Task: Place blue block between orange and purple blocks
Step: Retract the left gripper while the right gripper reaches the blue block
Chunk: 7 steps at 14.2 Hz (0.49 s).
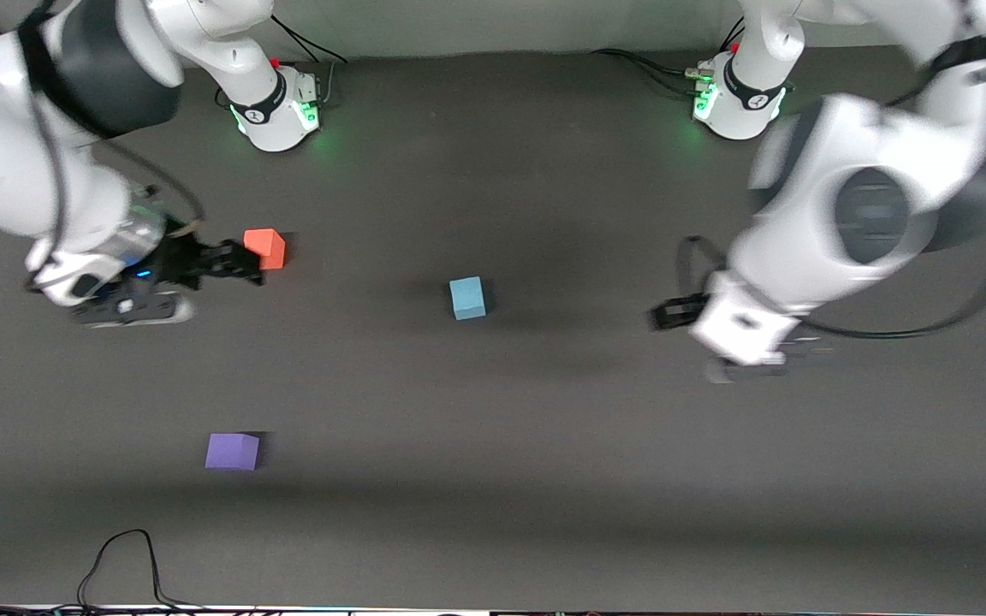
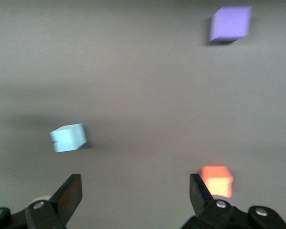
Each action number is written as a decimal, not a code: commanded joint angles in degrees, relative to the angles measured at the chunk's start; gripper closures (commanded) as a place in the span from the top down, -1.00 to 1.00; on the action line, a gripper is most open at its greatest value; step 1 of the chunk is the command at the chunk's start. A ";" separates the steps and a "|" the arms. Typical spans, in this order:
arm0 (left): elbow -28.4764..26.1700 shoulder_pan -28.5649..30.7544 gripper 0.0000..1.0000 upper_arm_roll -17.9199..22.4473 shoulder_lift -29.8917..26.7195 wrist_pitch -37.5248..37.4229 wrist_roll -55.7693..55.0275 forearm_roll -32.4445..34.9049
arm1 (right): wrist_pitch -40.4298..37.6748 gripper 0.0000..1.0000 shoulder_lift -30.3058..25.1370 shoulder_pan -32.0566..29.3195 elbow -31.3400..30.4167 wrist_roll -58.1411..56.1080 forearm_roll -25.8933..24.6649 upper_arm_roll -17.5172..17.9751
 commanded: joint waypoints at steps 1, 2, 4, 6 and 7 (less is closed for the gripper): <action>-3.53 7.90 1.00 -0.99 -4.78 -4.50 12.47 0.28 | 0.25 1.00 0.55 7.35 0.98 8.61 3.41 -0.47; -3.97 9.67 1.00 -0.98 -5.84 -5.74 16.34 1.68 | 0.60 1.00 0.99 10.34 1.16 10.81 4.99 -0.47; -5.11 12.39 1.00 -0.72 -8.03 -6.36 19.97 2.40 | 1.83 1.00 2.48 17.46 2.39 14.95 4.75 -0.56; -7.47 14.34 1.00 -0.63 -11.02 -6.02 22.79 2.49 | 2.72 1.00 3.54 21.34 2.39 15.13 4.75 -0.56; -9.14 14.69 1.00 -0.63 -12.51 -5.49 23.58 3.18 | 2.72 1.00 3.63 22.05 1.95 15.13 4.75 -0.56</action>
